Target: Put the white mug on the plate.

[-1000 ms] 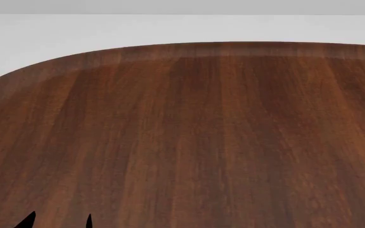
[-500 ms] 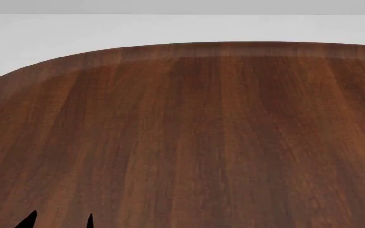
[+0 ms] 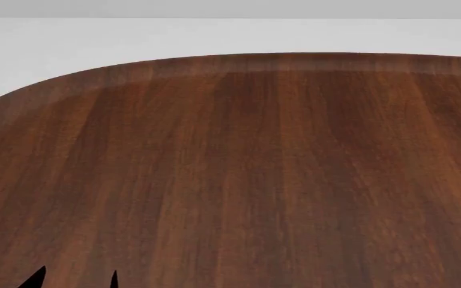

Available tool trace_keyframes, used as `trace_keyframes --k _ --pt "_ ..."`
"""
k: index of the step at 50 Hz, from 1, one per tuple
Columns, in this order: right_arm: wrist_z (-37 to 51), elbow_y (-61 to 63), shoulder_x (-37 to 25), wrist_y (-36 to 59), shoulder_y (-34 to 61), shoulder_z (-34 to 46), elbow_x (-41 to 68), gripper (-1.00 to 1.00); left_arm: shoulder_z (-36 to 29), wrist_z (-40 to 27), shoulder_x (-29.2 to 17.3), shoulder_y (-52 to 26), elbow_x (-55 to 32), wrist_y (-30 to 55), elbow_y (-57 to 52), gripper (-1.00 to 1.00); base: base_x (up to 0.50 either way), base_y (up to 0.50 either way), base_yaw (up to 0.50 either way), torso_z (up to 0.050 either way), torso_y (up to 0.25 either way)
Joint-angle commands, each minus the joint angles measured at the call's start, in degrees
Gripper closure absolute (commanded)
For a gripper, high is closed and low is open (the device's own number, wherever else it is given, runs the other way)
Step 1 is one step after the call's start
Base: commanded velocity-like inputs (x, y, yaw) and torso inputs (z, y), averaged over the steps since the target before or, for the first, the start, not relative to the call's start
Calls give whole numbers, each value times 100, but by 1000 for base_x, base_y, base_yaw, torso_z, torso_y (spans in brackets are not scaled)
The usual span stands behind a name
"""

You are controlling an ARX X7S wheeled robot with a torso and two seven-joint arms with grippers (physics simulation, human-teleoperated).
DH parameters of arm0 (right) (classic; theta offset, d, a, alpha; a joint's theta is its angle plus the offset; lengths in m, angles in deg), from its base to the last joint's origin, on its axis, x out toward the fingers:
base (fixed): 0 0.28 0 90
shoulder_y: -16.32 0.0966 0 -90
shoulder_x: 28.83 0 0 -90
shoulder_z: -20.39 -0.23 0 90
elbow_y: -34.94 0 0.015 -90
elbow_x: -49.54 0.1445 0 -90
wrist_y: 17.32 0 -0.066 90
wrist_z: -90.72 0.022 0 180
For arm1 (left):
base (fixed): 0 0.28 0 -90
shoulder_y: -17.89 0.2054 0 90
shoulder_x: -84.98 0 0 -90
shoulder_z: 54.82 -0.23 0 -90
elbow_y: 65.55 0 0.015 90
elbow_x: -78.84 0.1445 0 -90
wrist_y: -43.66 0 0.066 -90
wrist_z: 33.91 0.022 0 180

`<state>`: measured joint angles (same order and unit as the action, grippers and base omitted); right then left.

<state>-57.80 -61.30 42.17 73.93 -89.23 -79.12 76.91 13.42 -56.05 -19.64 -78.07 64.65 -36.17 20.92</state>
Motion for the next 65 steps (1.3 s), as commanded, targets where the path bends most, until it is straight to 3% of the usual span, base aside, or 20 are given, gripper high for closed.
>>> trace_keyframes --k 1,65 --pt "-124 -384 33 -171 159 -8 -138 100 -30 -49 -21 6 1 45 -50 -100 0 0 0 0 0" --pt "-537 -1547 159 -630 557 57 -66 100 -184 -215 -129 6 -57 146 -246 -100 0 0 0 0 0"
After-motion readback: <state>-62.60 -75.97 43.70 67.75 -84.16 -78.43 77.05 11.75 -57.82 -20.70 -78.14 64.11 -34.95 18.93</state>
